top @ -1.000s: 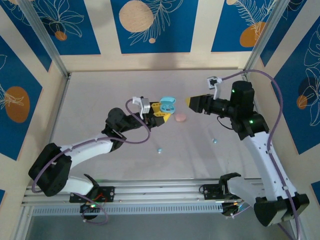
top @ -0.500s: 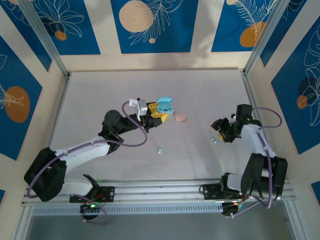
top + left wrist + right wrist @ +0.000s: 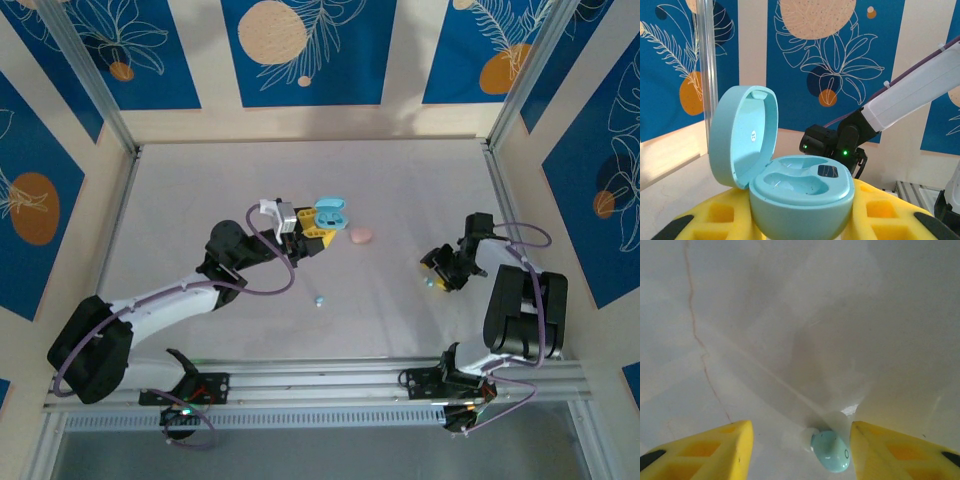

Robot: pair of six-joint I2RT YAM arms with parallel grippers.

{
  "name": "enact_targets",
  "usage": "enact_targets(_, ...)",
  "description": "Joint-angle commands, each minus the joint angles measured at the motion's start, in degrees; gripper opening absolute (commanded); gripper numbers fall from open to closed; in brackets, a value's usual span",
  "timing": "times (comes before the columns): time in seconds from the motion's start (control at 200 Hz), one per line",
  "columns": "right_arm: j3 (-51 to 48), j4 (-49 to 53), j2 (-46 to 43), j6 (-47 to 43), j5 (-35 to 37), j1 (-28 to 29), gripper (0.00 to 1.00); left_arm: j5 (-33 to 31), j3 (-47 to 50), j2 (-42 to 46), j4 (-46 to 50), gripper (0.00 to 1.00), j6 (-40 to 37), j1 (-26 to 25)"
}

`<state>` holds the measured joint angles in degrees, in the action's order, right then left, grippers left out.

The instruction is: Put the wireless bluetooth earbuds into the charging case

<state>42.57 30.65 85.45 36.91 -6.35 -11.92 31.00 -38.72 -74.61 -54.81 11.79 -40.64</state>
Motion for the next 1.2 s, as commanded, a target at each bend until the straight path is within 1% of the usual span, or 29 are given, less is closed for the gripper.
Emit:
enact_targets(0.0, 0.37, 0.23, 1.76, -0.76, -0.07, 1.39, 0.54, -0.33, 0.02, 1.13, -0.98, 0.26, -0.78, -0.38)
enact_targets(0.065, 0.95, 0.11, 2.54, -1.72, -0.81, 2.67, 0.52, -0.41, 0.04, 1.13, -0.9, 0.26, -0.78, -0.4)
enact_targets(0.245, 3.97, 1.78, 4.9, -2.63, -1.96, 8.77, 0.47, -0.25, -0.22, 1.03, -0.21, 0.26, -1.07, -0.37)
enact_targets(0.39, 5.36, 3.8, 5.7, -1.25, -1.51, 12.56, 0.46, -0.41, -0.33, 1.28, 0.22, 0.26, -1.08, -0.36)
enact_targets(0.515, 6.66, 4.11, 6.31, -1.63, -5.05, 15.84, 0.45, -0.49, -0.31, 1.35, 0.58, 0.26, -1.21, -0.4)
enact_targets(0.63, 8.86, 6.24, 7.71, -2.91, -6.07, 19.42, 0.45, -0.39, -0.35, 1.35, 0.41, 0.26, -1.12, -0.34)
enact_targets(0.79, 11.47, 8.7, 7.97, -4.63, -7.84, 22.29, 0.44, -0.4, -0.13, 1.69, 0.81, 0.26, -1.16, -0.4)
enact_targets(0.935, 11.97, 9.95, 5.54, -4.53, -2.23, 22.23, 0.45, -0.48, -0.13, 1.97, 1.12, 0.26, -1.33, -0.4)
enact_targets(1.035, 10.06, 10.11, 3.42, -1.92, 1.63, 20.35, 0.46, -0.51, -0.13, 2.06, 1.11, 0.26, -1.34, -0.36)
enact_targets(1.191, 5.95, 8.64, 0.69, 0.88, 2.65, 17.49, 0.46, -0.59, 0.09, 2.34, 1.24, 0.26, -1.43, -0.39)
